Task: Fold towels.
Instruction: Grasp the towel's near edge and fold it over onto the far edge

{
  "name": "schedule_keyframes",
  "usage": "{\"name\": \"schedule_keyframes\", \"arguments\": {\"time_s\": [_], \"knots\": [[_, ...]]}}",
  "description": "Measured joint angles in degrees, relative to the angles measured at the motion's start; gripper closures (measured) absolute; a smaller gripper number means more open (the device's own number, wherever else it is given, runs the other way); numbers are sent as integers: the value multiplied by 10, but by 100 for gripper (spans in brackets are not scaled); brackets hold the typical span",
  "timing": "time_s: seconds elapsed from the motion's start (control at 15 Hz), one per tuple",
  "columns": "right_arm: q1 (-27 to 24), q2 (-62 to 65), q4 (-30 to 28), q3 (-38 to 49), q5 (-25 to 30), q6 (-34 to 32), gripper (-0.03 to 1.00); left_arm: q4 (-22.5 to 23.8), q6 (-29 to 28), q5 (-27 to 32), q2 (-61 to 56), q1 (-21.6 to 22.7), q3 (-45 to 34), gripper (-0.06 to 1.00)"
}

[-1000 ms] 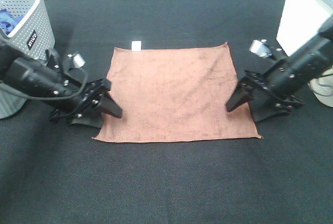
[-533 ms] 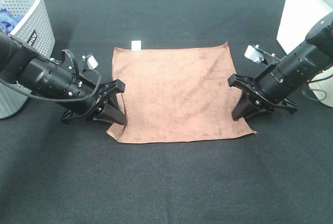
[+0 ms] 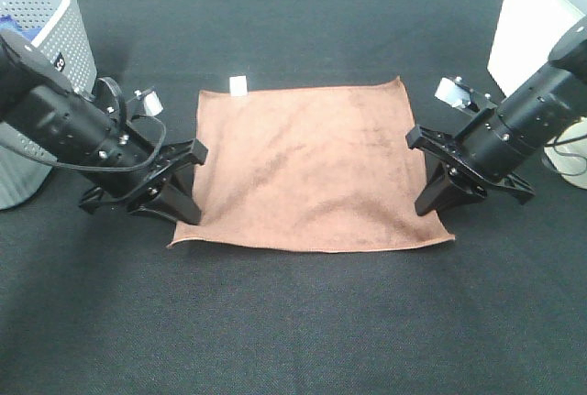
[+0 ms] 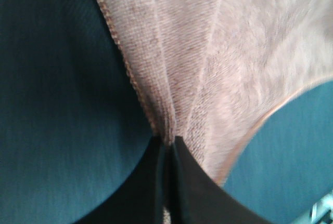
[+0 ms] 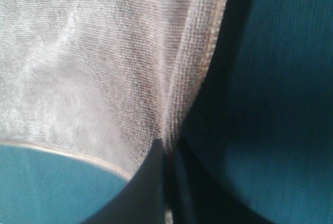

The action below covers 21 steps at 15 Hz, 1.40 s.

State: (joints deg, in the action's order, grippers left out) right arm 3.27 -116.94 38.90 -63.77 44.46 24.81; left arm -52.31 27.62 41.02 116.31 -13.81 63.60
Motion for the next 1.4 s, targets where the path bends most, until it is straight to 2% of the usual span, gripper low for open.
{"name": "schedule_keyframes", "arguments": {"time_s": [0.13,0.2,0.47,0.67,0.87,1.07,1.27,1.4], "knots": [[0,25,-1,41,-1,-1,97,35,-33,29,-22,0,-19,94],[0,40,-1,65,-1,-1,97,37,-35,28,-32,-1,-46,94],[0,81,16,140,-11,1,97,29,-29,-7,-83,-18,-157,94],[0,97,58,135,-30,60,97,7,-13,-42,-113,-18,-150,94],[1,97,81,91,-65,90,97,3,-13,-87,-115,-18,-104,94],[1,88,81,19,-69,91,97,3,-13,-109,-115,-18,-64,94],[1,9,81,-113,-37,87,97,3,-13,-141,-107,-13,-17,94],[1,-42,68,-190,-23,63,97,3,-13,-144,-65,9,28,94]]}}
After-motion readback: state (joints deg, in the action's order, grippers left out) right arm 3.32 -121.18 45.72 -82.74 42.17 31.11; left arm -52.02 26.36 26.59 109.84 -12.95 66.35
